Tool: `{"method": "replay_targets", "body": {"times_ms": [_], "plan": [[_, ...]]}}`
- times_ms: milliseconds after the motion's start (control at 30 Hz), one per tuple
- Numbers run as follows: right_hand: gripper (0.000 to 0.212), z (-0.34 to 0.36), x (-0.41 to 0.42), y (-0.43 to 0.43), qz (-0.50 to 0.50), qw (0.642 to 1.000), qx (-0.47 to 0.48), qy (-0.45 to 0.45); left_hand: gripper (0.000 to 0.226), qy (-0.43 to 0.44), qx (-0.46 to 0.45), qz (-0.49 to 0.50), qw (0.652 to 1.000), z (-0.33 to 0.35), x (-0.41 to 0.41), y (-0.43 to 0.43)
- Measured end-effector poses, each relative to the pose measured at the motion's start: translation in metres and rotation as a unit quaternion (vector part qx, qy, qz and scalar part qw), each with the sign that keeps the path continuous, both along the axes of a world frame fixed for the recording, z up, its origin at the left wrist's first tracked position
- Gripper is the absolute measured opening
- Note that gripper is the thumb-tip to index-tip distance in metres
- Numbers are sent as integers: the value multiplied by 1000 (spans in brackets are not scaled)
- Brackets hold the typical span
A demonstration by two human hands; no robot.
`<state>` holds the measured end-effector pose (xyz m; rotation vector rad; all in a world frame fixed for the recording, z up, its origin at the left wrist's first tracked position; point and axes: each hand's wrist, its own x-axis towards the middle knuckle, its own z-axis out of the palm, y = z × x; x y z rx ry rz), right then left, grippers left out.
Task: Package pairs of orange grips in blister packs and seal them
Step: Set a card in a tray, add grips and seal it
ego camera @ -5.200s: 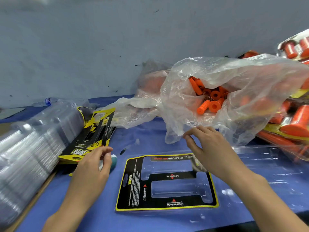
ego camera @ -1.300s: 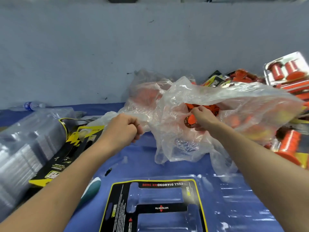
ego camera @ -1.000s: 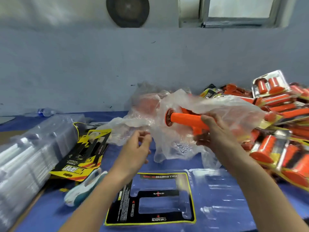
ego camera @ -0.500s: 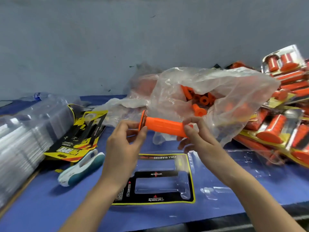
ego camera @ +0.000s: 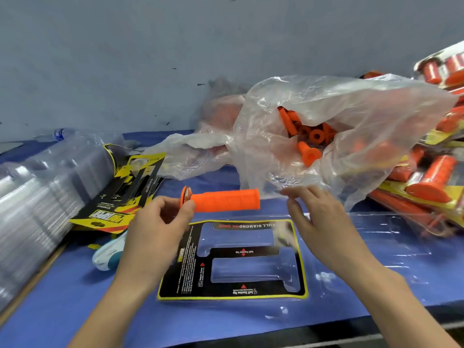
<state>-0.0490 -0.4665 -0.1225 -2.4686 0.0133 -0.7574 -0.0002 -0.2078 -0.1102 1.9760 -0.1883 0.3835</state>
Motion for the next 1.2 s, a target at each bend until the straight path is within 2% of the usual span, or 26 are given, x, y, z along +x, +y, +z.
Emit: {"method": "replay_targets", "body": {"times_ms": [67,133,367,533,667,867,1033,1200], "plan": [[26,-7,1,-4,-34,994,-98,40,23,44,25,-4,999,-4,1,2],[31,-9,1,-5,-40,987,-133,84,23,77,43,-10,996,-8,0,1],[40,-19,3,-1,-37,972,-167,159,26,101,92,-4,991,-18,-3,-9],[36,-23,7,1,-44,968,-190,157,22,117,99,-18,988,-22,-3,-16],[35,-23,9,1,-41,971,-183,146,30,129,136,-9,982,-26,0,-14],[35,-23,7,0,-37,973,-180,138,28,74,224,43,971,-31,-1,-15],[38,-16,7,0,-42,973,-182,137,28,30,182,59,981,-20,1,-10],[35,14,18,8,-4,981,-147,126,14,-10,156,63,986,2,17,5]]}}
